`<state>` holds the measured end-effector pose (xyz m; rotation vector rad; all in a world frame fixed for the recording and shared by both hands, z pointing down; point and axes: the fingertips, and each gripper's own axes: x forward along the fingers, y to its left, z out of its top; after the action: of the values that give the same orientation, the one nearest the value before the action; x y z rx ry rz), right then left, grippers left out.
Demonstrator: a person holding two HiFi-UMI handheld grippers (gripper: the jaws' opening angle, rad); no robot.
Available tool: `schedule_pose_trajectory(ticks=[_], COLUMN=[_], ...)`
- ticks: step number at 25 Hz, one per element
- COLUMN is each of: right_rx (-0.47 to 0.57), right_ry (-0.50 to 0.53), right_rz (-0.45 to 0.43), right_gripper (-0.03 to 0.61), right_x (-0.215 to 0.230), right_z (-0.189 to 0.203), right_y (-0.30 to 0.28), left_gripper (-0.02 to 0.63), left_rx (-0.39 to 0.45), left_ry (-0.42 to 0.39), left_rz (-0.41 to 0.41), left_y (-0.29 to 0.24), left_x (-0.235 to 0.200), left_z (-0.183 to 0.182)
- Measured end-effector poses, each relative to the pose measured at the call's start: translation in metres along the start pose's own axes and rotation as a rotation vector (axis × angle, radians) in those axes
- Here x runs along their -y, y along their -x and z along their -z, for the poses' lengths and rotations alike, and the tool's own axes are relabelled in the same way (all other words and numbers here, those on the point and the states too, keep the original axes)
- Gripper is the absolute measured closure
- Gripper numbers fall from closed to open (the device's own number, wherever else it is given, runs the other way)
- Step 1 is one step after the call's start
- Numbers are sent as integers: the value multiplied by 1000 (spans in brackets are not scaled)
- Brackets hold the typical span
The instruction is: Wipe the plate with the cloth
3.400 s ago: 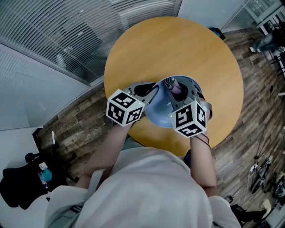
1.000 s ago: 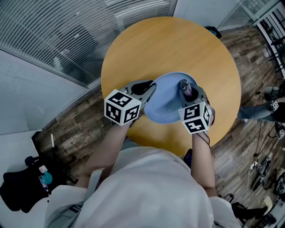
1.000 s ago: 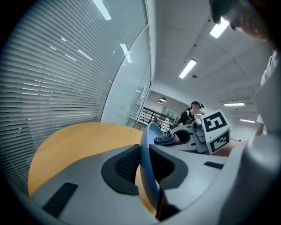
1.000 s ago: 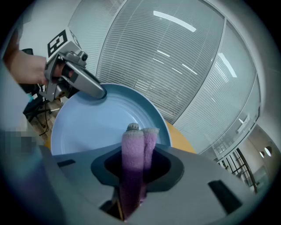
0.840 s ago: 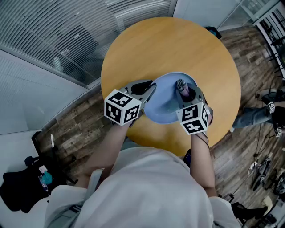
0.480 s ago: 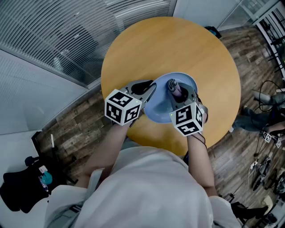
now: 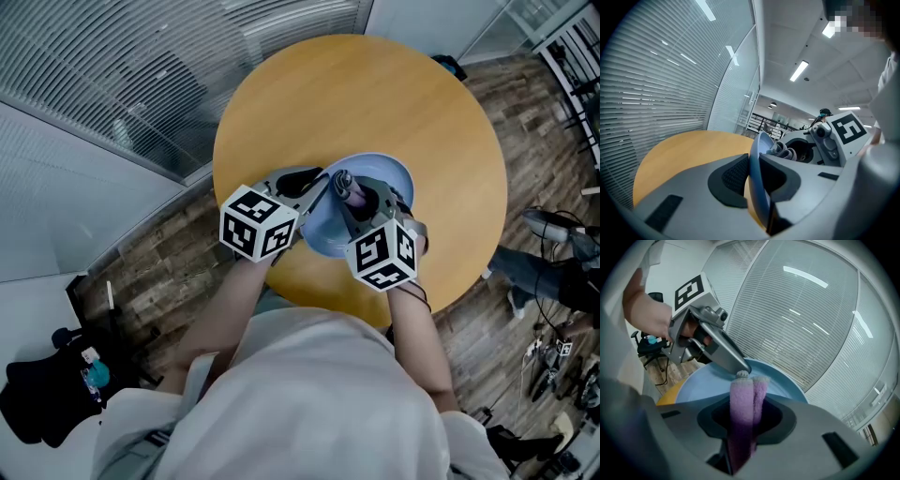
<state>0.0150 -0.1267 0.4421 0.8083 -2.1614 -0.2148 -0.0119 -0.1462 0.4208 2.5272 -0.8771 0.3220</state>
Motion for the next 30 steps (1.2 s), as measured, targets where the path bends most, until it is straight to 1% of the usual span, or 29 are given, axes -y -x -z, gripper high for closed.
schedule_pose_trajectory(ticks=[8, 11, 13, 17, 23, 30], right_rx=[12, 6, 4, -3, -22, -88], right_ry=[96, 117, 112, 65, -49, -134], right_rz=[-115, -134, -136, -113, -49, 39], right_gripper=[472, 472, 472, 472, 472, 472], right_x=[-26, -32, -32, -21, 3, 30], right_z=[-7, -4, 0, 8, 24, 53], right_y=[-4, -4, -3, 0, 5, 13], left_gripper=[560, 560, 560, 560, 560, 560], left_rx=[-11, -11, -12, -6, 3, 13], left_ry=[-6, -2, -2, 5, 7, 11], left_rz=[5, 10, 12, 16, 14, 7], left_y=[-1, -2, -2, -3, -2, 3], left_x=[-1, -1, -1, -1, -1, -4], left_z=[0, 1, 2, 2, 0, -2])
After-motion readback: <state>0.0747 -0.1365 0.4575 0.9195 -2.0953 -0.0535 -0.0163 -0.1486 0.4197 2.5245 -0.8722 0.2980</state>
